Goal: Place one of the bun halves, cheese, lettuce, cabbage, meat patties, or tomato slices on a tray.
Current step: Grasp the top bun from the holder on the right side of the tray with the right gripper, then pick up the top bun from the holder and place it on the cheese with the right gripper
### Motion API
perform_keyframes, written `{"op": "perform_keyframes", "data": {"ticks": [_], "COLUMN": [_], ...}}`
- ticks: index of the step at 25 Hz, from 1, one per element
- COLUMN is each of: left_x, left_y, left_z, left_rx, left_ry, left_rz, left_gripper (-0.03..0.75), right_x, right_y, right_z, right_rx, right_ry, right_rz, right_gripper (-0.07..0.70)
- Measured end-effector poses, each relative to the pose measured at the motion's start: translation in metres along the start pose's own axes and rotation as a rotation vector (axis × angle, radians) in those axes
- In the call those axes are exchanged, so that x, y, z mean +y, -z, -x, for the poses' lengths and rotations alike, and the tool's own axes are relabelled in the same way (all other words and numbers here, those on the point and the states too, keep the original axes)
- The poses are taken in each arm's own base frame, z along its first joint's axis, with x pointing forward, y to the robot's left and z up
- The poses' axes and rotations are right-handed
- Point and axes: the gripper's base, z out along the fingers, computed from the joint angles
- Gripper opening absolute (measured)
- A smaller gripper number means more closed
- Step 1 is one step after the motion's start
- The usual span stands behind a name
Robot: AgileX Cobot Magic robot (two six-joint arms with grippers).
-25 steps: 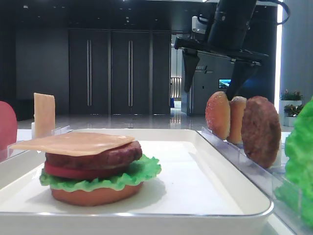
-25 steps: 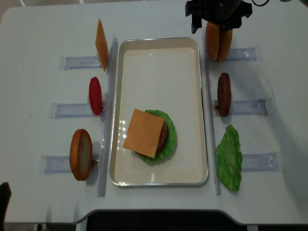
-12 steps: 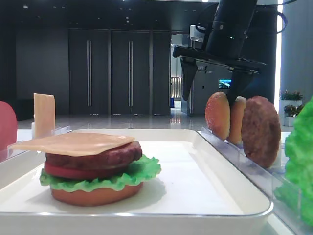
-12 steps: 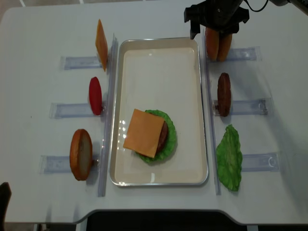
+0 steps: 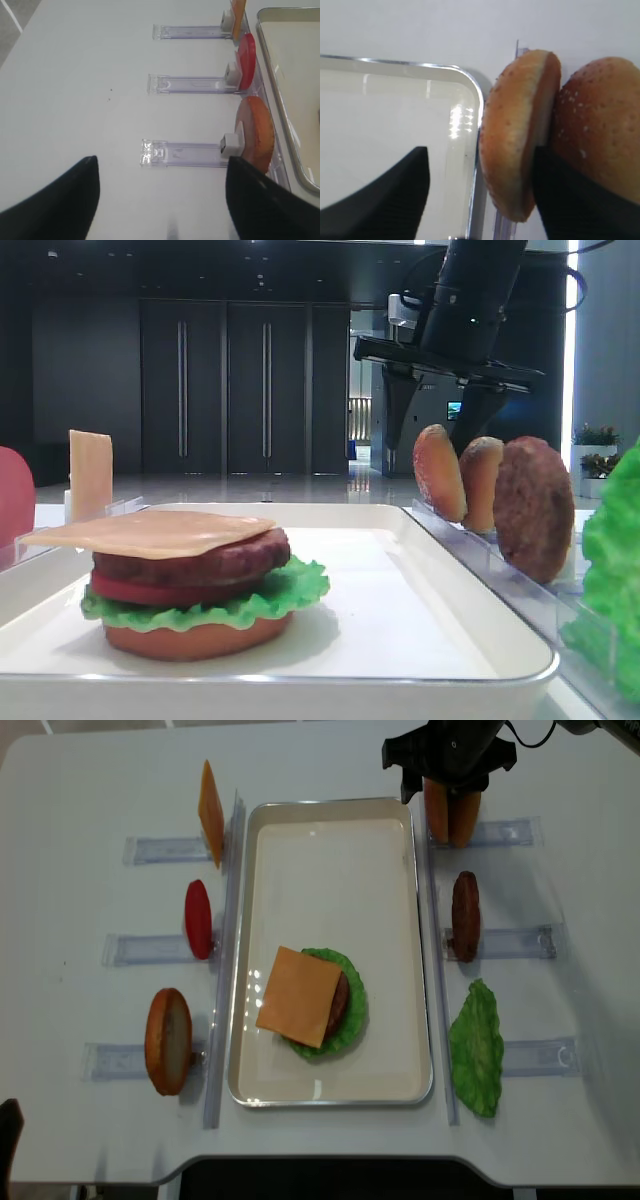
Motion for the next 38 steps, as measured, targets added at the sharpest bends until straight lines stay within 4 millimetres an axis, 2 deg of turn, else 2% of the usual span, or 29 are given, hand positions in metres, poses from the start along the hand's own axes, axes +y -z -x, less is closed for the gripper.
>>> {"op": "perform_keyframes", "data": {"ticks": [4, 7, 17, 28, 34, 38], "left_x": [0.0, 0.0, 0.0, 0.0, 0.0, 0.0], "left_y": [0.0, 0.0, 0.0, 0.0, 0.0, 0.0], "left_z": [0.0, 0.0, 0.0, 0.0, 0.0, 0.0], "left_rx": [0.0, 0.0, 0.0, 0.0, 0.0, 0.0], "left_ry": [0.0, 0.0, 0.0, 0.0, 0.0, 0.0], "left_rz": [0.0, 0.0, 0.0, 0.0, 0.0, 0.0], "left_gripper": [0.597, 0.597, 0.597, 0.597, 0.597, 0.597], "right_x": [-0.003, -0.004, -0.006, -0.007, -0.005, -0.002], "right_y": [0.0, 0.0, 0.0, 0.001, 0.016, 0.037], "right_z": [0.001, 0.002, 0.003, 0.002, 0.002, 0.001], "right_rx": [-0.011, -0.015, -0.029, -0.023, -0.024, -0.038], "right_ry": [0.023, 0.031, 0.058, 0.06, 0.062, 0.055], "right_rz": [-0.028, -0.037, -0.066, -0.07, -0.07, -0.053], "right_gripper": [0.299, 0.245, 0.184, 0.174, 0.172, 0.172]}}
